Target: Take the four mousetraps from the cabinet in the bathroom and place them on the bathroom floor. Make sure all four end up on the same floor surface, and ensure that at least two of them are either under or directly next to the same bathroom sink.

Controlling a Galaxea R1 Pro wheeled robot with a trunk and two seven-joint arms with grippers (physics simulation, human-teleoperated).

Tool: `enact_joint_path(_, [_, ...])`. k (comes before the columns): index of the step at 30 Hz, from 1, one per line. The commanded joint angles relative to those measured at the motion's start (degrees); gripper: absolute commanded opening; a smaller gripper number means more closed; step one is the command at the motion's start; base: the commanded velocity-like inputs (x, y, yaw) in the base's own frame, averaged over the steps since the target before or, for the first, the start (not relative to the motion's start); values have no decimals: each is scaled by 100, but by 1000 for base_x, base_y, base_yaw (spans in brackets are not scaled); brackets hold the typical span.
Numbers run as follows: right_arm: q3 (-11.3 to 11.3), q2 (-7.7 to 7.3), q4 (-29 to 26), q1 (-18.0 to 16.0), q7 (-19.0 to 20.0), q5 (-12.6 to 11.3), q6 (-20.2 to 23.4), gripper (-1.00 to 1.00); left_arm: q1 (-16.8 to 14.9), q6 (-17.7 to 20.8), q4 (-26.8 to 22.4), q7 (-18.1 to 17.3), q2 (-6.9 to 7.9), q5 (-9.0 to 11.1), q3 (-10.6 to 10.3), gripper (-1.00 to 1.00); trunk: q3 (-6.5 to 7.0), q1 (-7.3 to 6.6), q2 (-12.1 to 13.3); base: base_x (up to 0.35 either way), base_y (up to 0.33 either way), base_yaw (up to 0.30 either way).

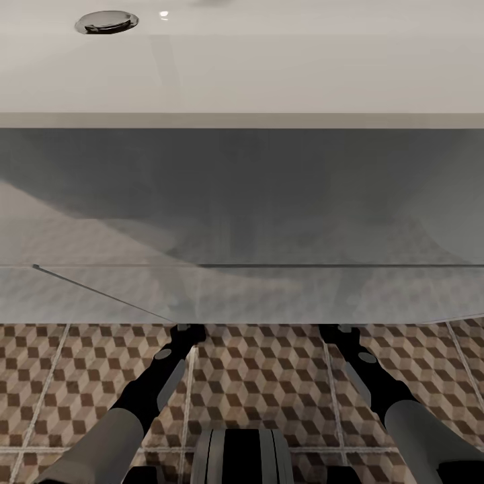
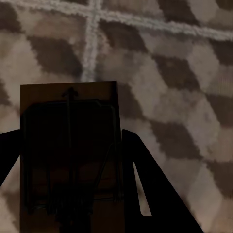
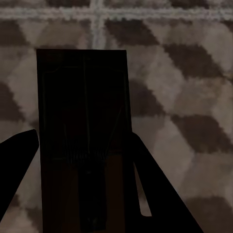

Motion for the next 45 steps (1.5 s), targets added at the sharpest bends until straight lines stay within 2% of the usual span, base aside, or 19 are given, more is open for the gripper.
enact_joint_path(1, [0, 0, 1, 0, 0, 0, 0, -100, -4, 4, -2, 12, 0, -19, -3, -100, 0, 0, 0, 0, 0, 0])
enact_joint_path(45, [0, 0, 2, 0, 0, 0, -117, -100, -38, 6, 39, 12, -7, -30, -5, -100, 0, 0, 0, 0, 0, 0])
